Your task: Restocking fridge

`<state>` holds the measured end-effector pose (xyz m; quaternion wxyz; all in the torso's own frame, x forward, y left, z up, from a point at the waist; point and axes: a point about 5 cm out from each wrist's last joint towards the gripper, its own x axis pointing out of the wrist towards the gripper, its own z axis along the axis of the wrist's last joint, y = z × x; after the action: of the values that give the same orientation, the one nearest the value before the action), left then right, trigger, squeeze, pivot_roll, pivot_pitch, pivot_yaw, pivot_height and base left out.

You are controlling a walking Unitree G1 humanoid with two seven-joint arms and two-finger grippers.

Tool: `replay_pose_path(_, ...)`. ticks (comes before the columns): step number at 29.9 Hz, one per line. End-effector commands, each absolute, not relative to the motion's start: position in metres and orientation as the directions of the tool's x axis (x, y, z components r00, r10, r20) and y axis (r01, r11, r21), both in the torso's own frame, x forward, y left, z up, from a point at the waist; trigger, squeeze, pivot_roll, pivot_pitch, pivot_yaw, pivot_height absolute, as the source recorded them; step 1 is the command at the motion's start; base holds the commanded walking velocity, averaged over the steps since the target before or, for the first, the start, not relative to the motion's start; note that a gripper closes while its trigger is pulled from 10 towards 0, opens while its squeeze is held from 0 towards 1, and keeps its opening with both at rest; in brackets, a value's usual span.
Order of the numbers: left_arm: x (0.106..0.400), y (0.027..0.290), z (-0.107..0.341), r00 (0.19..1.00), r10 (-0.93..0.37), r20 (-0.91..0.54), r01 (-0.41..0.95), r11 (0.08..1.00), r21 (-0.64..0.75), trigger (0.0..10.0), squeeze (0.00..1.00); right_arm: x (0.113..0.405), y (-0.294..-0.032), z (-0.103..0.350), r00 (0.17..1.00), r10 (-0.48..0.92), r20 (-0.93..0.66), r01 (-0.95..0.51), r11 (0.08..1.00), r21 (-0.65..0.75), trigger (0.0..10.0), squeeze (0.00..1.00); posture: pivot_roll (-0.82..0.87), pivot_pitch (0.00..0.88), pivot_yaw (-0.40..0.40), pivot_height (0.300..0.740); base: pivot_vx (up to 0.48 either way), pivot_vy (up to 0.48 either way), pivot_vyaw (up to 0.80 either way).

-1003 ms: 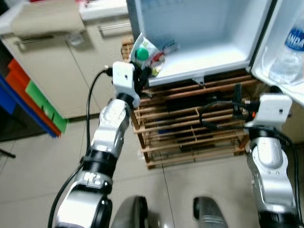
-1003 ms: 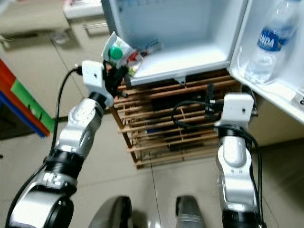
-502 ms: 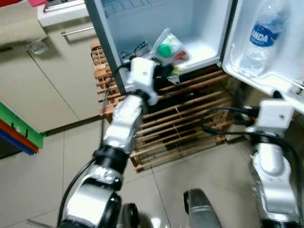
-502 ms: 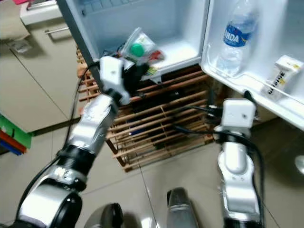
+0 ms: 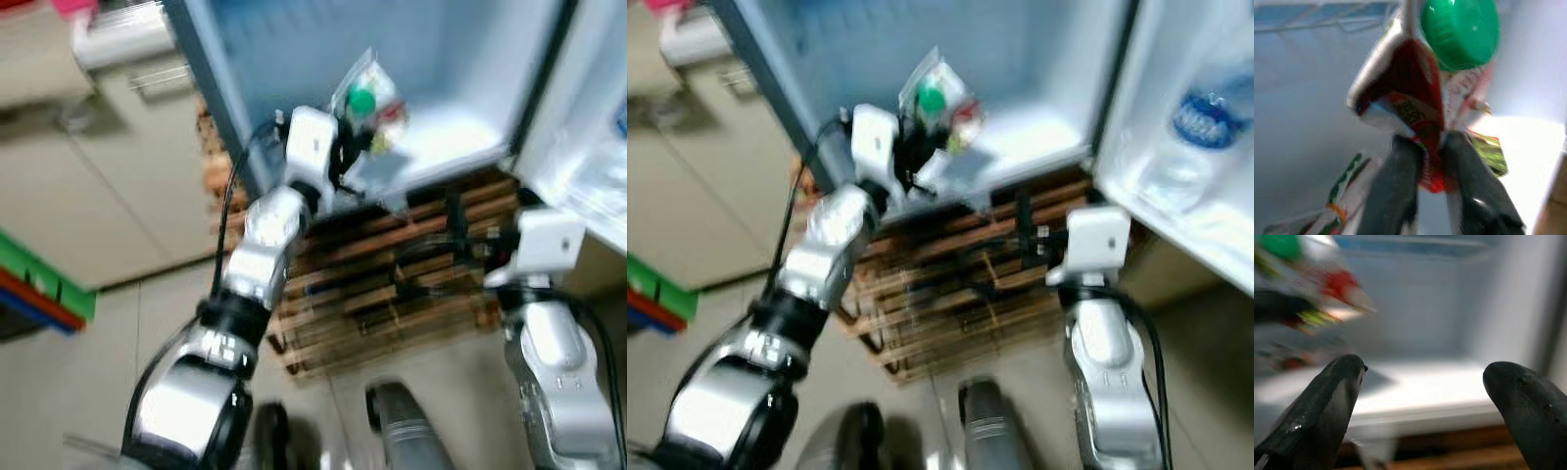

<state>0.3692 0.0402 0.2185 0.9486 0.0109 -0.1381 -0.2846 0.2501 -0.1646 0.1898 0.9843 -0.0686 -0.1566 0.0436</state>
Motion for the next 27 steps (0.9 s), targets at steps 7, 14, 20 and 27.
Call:
replay_pose_path(7, 0.382, 0.029, 0.224, 0.805, -0.560, 0.195, 0.553, 0.828, 0.093, 10.0, 0.00, 0.236, -0.150, 0.195, 0.942, 0.215, 0.258, -0.178, 0.971, -0.160, 10.0, 0.00, -0.30, 0.204, 0.179, 0.631, 0.000, 0.000, 0.00)
replay_pose_path(14, 0.393, 0.006, 0.233, 0.824, -0.555, 0.117, 0.531, 0.827, 0.185, 10.0, 0.00, 0.222, -0.147, 0.205, 0.929, 0.285, 0.237, -0.244, 0.951, -0.190, 10.0, 0.00, -0.33, 0.300, 0.186, 0.631, 0.000, 0.000, 0.00)
replay_pose_path(20, 0.395, -0.004, 0.244, 0.842, -0.528, 0.115, 0.493, 0.838, 0.236, 10.0, 0.00, 0.209, -0.138, 0.215, 0.920, 0.307, 0.245, -0.267, 0.946, -0.185, 10.0, 0.00, -0.35, 0.366, 0.192, 0.631, 0.000, 0.000, 0.00)
replay_pose_path(27, 0.401, -0.001, 0.275, 0.857, -0.478, 0.191, 0.415, 0.861, 0.293, 10.0, 0.00, 0.204, -0.140, 0.231, 0.908, 0.334, 0.253, -0.286, 0.936, -0.207, 10.0, 0.00, -0.37, 0.410, 0.202, 0.631, 0.000, 0.000, 0.00)
